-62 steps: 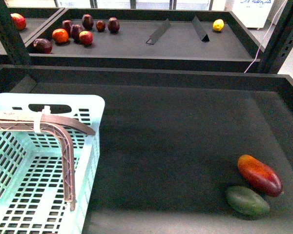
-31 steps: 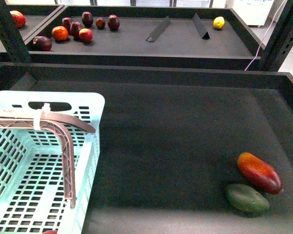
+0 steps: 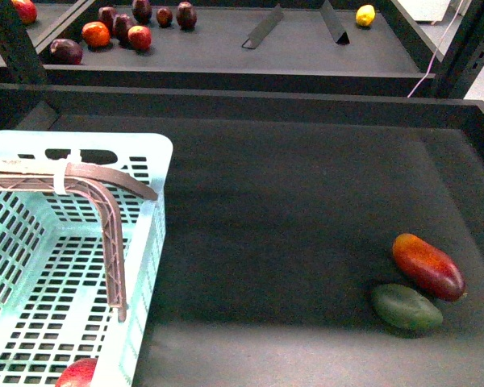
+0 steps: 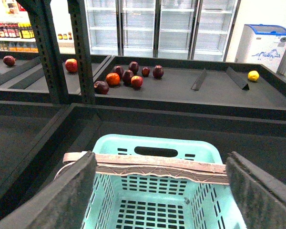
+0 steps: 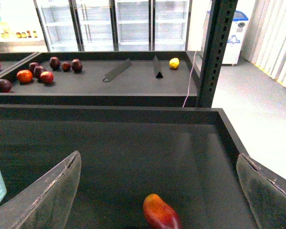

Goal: Pick apple with right arm and hold basket with left

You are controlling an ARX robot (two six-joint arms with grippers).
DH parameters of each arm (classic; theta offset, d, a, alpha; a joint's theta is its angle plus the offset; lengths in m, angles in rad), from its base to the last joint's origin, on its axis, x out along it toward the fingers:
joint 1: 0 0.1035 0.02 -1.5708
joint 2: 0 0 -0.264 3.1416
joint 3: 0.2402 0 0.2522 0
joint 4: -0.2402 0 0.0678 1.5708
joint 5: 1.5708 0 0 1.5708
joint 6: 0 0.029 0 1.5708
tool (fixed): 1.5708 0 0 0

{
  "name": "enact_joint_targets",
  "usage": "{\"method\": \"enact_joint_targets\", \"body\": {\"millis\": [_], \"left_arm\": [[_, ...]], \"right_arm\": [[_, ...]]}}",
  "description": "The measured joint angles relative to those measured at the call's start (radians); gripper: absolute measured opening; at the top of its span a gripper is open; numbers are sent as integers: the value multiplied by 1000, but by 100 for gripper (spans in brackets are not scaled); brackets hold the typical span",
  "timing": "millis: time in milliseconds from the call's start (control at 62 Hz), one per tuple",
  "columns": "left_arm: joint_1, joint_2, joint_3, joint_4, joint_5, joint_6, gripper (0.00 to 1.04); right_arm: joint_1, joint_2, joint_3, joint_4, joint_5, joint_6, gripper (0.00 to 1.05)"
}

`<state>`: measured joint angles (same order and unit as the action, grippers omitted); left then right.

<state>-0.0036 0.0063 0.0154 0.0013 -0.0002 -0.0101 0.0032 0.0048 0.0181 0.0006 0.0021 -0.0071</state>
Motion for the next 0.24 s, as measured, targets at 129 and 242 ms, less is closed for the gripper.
{"method": "enact_joint_targets", "body": {"millis": [129, 242], "left_arm": [[0, 0, 0, 0, 0, 2, 97], [0, 0, 0, 0, 0, 2, 97]], "right_arm": [[0, 0, 0, 0, 0, 0, 96], [0, 0, 0, 0, 0, 0, 96]]}}
